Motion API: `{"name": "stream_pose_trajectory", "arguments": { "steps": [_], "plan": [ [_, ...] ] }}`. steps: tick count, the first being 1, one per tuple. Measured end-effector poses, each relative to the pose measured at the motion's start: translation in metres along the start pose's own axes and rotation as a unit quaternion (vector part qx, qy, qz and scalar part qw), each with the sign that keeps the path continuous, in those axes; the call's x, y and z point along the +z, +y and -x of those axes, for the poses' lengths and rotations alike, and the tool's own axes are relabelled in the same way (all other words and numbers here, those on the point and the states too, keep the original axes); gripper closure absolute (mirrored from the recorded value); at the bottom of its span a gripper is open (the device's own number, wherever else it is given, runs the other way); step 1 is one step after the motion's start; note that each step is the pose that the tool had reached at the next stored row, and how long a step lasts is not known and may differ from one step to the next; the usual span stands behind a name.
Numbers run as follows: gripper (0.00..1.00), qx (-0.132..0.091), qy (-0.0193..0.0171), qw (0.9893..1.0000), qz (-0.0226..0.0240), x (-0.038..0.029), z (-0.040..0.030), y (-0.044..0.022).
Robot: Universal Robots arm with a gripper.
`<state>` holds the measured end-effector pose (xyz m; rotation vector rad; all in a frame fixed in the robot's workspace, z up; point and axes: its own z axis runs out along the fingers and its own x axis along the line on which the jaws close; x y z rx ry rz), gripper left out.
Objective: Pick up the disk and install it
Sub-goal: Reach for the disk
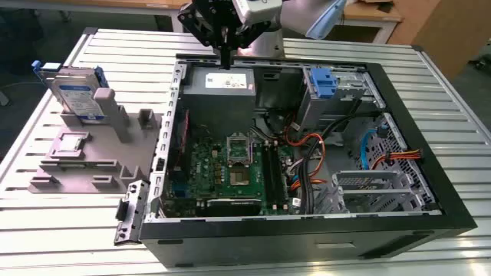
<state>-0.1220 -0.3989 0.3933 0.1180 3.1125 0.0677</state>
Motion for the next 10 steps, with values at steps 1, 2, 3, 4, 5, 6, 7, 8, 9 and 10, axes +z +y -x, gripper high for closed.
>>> {"name": "stream_pose_trajectory", "arguments": {
  "steps": [1,2,3,4,5,6,7,8,9,10],
  "plan": [
    [0.9,0.0,0.0,1.0,0.0,0.0,0.0,0.0],
    [0.9,0.0,0.0,1.0,0.0,0.0,0.0,0.0],
    [0.9,0.0,0.0,1.0,0.0,0.0,0.0,0.0],
    [0.9,0.0,0.0,1.0,0.0,0.0,0.0,0.0],
    [0.9,0.0,0.0,1.0,0.0,0.0,-0.0001,0.0],
    [0.9,0.0,0.0,1.0,0.0,-0.0001,-0.0004,0.0],
    [0.9,0.0,0.0,1.0,-0.0001,-0.0001,-0.0007,0.0],
    [0.9,0.0,0.0,1.0,0.0,0.0,-0.001,-0.0001],
    [0.9,0.0,0.0,1.0,0.0,0.0,-0.0014,-0.0001],
    [0.9,0.0,0.0,1.0,0.0,0.0,-0.0019,-0.0001]
  ]
}}
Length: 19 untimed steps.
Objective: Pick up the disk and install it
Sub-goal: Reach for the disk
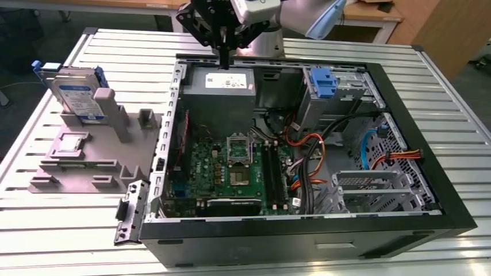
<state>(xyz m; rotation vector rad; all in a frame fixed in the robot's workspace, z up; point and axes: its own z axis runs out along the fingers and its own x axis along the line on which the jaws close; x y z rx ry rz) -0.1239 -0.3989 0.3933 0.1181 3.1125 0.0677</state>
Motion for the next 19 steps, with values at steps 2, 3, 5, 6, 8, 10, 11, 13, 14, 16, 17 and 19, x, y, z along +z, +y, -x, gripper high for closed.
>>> {"name": "stream_pose_trajectory", "arguments": {
  "steps": [2,3,5,6,8,10,11,13,14,16,17,19],
  "plan": [
    [0.9,0.0,0.0,1.0,0.0,0.0,-0.0011,-0.0001],
    [0.9,0.0,0.0,1.0,0.0,-0.0001,-0.0017,-0.0001],
    [0.9,0.0,0.0,1.0,0.0,-0.0001,-0.0031,-0.0003],
    [0.9,0.0,0.0,1.0,0.0,-0.0001,-0.0037,-0.0003],
    [0.9,0.0,0.0,1.0,0.0,-0.0002,-0.005,-0.0004],
    [0.9,0.0,0.0,1.0,0.0,-0.0002,-0.0062,-0.0005],
    [0.9,0.0,0.0,1.0,0.0,-0.0002,-0.0069,-0.0005],
    [0.9,0.0,0.0,1.0,0.0,-0.0002,-0.0081,-0.0006],
    [0.9,0.0,0.0,1.0,0.0,-0.0003,-0.0087,-0.0006],
    [0.9,0.0,0.0,1.0,0.0,-0.0003,-0.0097,-0.0007],
    [0.9,0.0,0.0,1.0,0.0,-0.0003,-0.0103,-0.0008],
    [0.9,0.0,0.0,1.0,0.0,-0.0003,-0.0113,-0.0008]
  ]
}}
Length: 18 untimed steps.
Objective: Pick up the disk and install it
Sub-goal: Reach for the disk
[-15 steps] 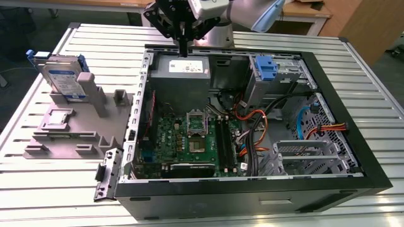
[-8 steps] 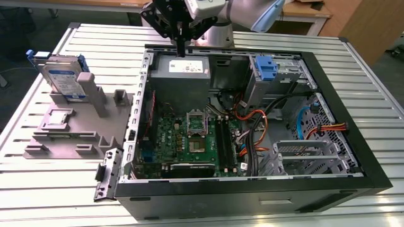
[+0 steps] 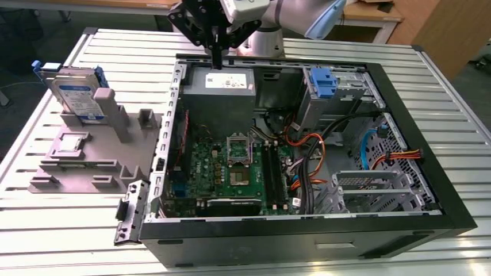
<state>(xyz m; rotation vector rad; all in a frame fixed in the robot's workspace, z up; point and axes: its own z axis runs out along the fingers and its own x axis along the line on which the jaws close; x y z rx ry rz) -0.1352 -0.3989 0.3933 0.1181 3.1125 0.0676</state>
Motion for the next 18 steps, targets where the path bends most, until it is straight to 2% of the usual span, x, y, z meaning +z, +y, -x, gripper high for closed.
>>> {"name": "stream_pose_trajectory", "arguments": {
  "steps": [18],
  "plan": [
    [0.9,0.0,0.0,1.0,0.0,-0.0001,-0.0062,-0.0005]
  ]
}}
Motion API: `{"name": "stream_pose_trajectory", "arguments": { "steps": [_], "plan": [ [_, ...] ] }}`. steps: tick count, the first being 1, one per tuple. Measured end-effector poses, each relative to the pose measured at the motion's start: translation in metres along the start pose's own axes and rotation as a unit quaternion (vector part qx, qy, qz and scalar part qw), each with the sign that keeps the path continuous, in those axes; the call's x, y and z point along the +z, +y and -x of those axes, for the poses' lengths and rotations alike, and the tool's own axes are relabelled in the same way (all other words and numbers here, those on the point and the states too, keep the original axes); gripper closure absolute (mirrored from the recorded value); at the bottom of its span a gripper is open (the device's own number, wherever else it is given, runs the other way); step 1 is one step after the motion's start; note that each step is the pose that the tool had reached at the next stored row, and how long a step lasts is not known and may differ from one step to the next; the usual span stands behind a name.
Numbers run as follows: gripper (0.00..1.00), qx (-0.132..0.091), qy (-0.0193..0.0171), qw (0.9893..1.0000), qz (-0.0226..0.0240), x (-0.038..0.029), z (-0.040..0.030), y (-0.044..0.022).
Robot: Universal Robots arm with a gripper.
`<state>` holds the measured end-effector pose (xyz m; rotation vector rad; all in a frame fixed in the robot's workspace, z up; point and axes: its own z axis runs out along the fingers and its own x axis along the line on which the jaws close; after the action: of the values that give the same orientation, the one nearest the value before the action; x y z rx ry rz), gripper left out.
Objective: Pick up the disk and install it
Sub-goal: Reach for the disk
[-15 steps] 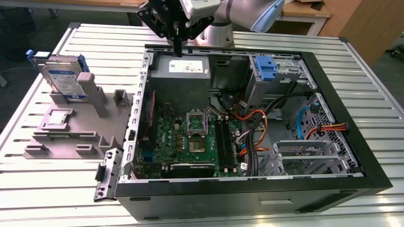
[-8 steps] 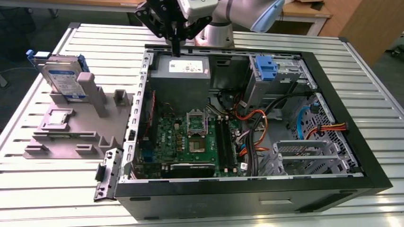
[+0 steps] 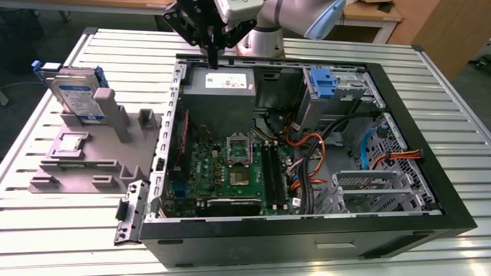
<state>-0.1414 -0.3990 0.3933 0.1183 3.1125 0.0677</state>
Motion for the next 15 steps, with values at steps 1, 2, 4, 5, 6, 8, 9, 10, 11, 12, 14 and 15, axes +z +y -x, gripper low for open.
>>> {"name": "stream_pose_trajectory", "arguments": {
  "steps": [1,2,4,5,6,8,9,10,11,12,14,15],
  "plan": [
    [0.9,0.0,0.0,1.0,0.0,0.0,-0.0005,0.0],
    [0.9,0.0,0.0,1.0,0.0,-0.0001,-0.0012,-0.0001],
    [0.9,0.0,0.0,1.0,0.0,0.0,-0.0026,-0.0002],
    [0.9,0.0,0.0,1.0,0.0,-0.0001,-0.0033,-0.0002],
    [0.9,0.0,0.0,1.0,0.0,-0.0001,-0.004,-0.0003],
    [0.9,0.0,0.0,1.0,0.0,-0.0001,-0.0049,-0.0003],
    [0.9,0.0,0.0,1.0,0.0,-0.0001,-0.0051,-0.0001],
    [0.9,0.0,0.0,1.0,0.0,-0.0001,-0.0053,0.0002],
    [0.9,0.0,0.0001,1.0,0.0,-0.0001,-0.0055,0.0007],
    [0.9,0.0,0.0,1.0,0.0,0.0,-0.0056,0.0012],
    [0.9,0.0,0.0,1.0,0.0,0.0,-0.0059,0.0022],
    [0.9,0.0,0.0,1.0,0.0,0.0,-0.0064,0.0023]
  ]
}}
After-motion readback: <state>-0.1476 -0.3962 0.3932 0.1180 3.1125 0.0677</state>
